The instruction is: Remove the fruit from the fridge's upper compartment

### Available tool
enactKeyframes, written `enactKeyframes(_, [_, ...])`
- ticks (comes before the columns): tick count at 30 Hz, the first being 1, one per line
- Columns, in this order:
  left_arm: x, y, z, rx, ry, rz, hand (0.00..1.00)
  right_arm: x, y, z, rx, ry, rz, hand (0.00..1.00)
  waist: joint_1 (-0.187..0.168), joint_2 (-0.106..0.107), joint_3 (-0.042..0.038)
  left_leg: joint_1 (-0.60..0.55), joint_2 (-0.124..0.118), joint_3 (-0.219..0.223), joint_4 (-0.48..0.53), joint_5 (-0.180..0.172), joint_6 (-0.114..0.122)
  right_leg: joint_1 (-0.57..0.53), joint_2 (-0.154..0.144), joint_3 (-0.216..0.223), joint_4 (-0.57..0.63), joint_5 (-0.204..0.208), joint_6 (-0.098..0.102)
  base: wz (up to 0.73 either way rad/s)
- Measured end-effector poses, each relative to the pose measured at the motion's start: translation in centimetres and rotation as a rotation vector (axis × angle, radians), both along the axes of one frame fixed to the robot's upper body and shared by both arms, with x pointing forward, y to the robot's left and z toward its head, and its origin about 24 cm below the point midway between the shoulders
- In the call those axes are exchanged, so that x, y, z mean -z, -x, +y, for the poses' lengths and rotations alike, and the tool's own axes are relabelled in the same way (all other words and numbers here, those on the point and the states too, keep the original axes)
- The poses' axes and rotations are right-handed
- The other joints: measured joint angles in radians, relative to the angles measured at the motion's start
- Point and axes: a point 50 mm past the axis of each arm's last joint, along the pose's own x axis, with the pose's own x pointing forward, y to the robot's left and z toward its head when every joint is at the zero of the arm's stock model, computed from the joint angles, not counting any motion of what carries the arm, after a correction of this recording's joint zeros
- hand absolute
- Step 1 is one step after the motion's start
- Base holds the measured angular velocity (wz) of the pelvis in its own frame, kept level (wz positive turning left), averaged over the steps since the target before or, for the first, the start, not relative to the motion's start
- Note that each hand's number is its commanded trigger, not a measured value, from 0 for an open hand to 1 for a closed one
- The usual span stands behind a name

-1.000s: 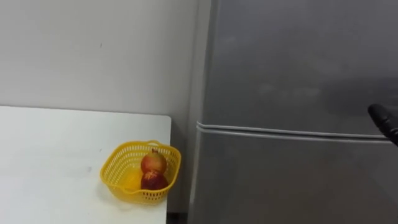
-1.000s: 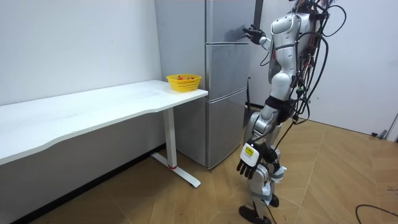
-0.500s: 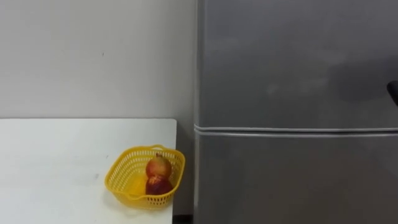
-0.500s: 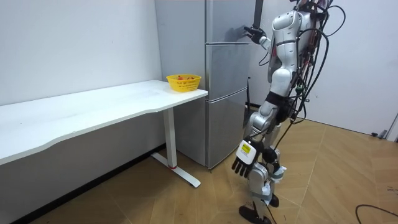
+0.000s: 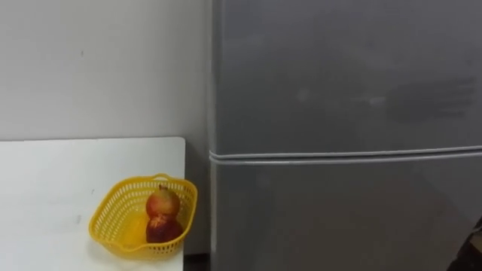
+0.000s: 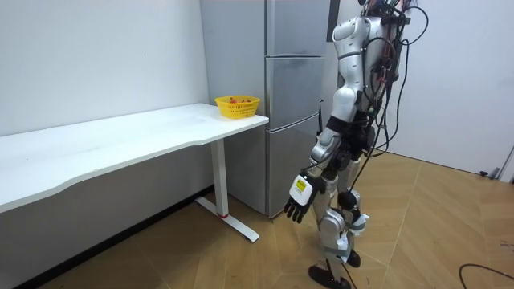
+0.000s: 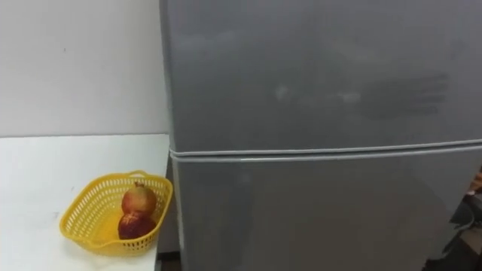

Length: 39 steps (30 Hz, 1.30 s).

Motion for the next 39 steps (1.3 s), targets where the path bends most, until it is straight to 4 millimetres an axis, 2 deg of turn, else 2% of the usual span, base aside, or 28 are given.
enactKeyframes(1, [0.0,-0.1,-0.1,0.003,0.001,-0.005,0.00,2.1,1.0,-0.4,0.051,-0.052,0.070,0.00,0.001,0.001,-0.0028,0.001,-0.001,0.000,-0.001,0.000,0.000,0.002,0.000,0.003,-0.012,0.000,0.000,-0.06])
enactKeyframes(2, [0.0,-0.4,-0.2,-0.001,0.007,-0.015,0.00,3.9,2.1,-0.6,0.096,-0.098,0.135,0.00,0.001,0.006,-0.0022,0.001,-0.001,-0.001,-0.006,0.000,0.000,0.002,0.000,0.002,-0.012,0.000,0.001,0.00])
enactKeyframes(3, [0.0,-0.4,-0.2,0.000,0.009,-0.016,0.00,4.8,2.6,-0.7,0.119,-0.125,0.164,0.00,0.001,0.009,-0.0022,0.001,-0.001,-0.001,-0.008,0.000,0.000,0.002,0.000,0.001,-0.011,0.000,0.001,0.00])
enactKeyframes(4, [0.1,-0.6,-0.3,0.005,0.011,-0.018,0.00,6.6,3.6,-0.8,0.163,-0.181,0.219,0.00,-0.001,0.016,-0.0045,0.002,-0.002,-0.001,-0.008,0.000,0.000,0.002,0.000,0.004,-0.010,0.001,0.002,0.00])
enactKeyframes(5, [0.1,-0.9,-0.3,0.009,0.011,-0.022,0.00,8.4,4.6,-0.7,0.202,-0.236,0.277,0.00,0.001,0.023,-0.0058,0.003,-0.002,0.000,-0.009,0.000,0.000,0.002,0.001,0.009,-0.009,0.001,0.002,-0.04])
enactKeyframes(6, [0.1,-0.9,-0.3,0.010,0.011,-0.024,0.00,9.2,5.0,-0.6,0.213,-0.253,0.308,0.00,0.001,0.026,-0.0061,0.003,-0.002,-0.001,-0.009,0.000,0.000,0.003,0.001,0.009,-0.010,0.001,0.002,0.00])
enactKeyframes(8, [0.0,-1.1,-0.3,-0.006,0.003,-0.038,0.00,12.7,7.1,0.3,0.261,-0.341,0.440,0.00,-0.004,0.033,-0.0070,0.002,-0.002,-0.002,-0.011,0.000,0.000,0.007,0.002,0.007,-0.013,0.001,0.001,0.02])
enactKeyframes(12, [0.1,-0.9,-0.5,-0.028,0.007,-0.039,0.00,16.6,10.7,1.7,0.309,-0.443,0.625,0.00,-0.003,0.037,-0.0067,0.011,-0.003,-0.003,-0.017,0.000,0.000,0.019,0.001,0.005,-0.014,-0.001,0.003,0.03])
enactKeyframes(14, [0.1,-0.6,-0.6,-0.032,0.008,-0.034,0.00,18.6,13.2,2.8,0.351,-0.511,0.744,0.00,-0.002,0.038,-0.0066,0.020,-0.006,-0.007,-0.024,0.000,0.000,0.030,-0.001,0.001,-0.015,-0.008,0.008,0.10])
enactKeyframes(18, [0.2,-0.3,-0.6,-0.035,0.007,-0.022,0.00,20.8,16.2,4.7,0.371,-0.583,0.892,0.00,0.004,0.042,-0.0055,0.025,-0.007,-0.007,-0.027,0.000,0.000,0.032,-0.002,-0.001,-0.016,-0.009,0.010,0.04])
enactKeyframes(19, [0.3,0.0,-0.6,-0.037,0.010,-0.006,0.00,21.4,17.0,5.4,0.354,-0.600,0.955,0.00,0.003,0.046,-0.0031,0.036,-0.007,-0.009,-0.028,0.000,0.000,0.035,-0.002,0.000,-0.020,-0.010,0.009,0.00])
enactKeyframes(21, [0.3,0.3,-0.7,-0.036,0.011,0.017,0.00,22.1,18.1,6.3,0.323,-0.626,1.036,0.00,0.003,0.046,-0.0047,0.036,-0.007,-0.012,-0.029,0.000,0.000,0.040,-0.002,-0.001,-0.022,-0.011,0.010,0.02])
enactKeyframes(24, [0.3,0.6,-0.7,-0.009,0.011,0.053,0.00,22.9,19.9,7.4,0.271,-0.669,1.156,0.00,0.004,0.051,-0.0030,0.035,-0.007,-0.016,-0.029,0.000,0.000,0.042,-0.001,-0.005,-0.024,-0.012,0.010,0.05])
enactKeyframes(26, [0.4,1.0,-0.8,0.002,0.016,0.083,0.00,23.4,21.1,8.2,0.170,-0.671,1.273,0.00,0.004,0.052,-0.0027,0.035,-0.008,-0.031,-0.030,0.000,0.000,0.046,-0.002,-0.014,-0.028,-0.012,0.010,0.10])
enactKeyframes(33, [0.5,1.1,-1.1,-0.004,0.025,0.107,0.00,24.3,21.7,10.0,-0.256,-0.545,1.591,0.00,0.032,0.057,-0.0029,0.043,-0.008,-0.035,-0.028,0.000,0.000,0.051,-0.003,-0.018,-0.027,-0.012,0.010,0.02])
enactKeyframes(35, [0.6,1.0,-1.5,0.016,0.036,0.116,0.00,24.6,21.1,10.5,-0.404,-0.475,1.674,0.00,0.054,0.061,-0.0022,0.053,-0.008,-0.034,-0.028,0.000,0.000,0.058,-0.003,-0.016,-0.027,-0.012,0.009,-0.06])
enactKeyframes(39, [0.8,1.1,-2.3,0.025,0.056,0.135,0.00,24.8,20.2,11.1,-0.554,-0.412,1.723,0.00,0.065,0.064,-0.0012,0.055,-0.008,-0.036,-0.028,0.000,0.000,0.061,-0.003,-0.018,-0.026,-0.013,0.008,0.02])
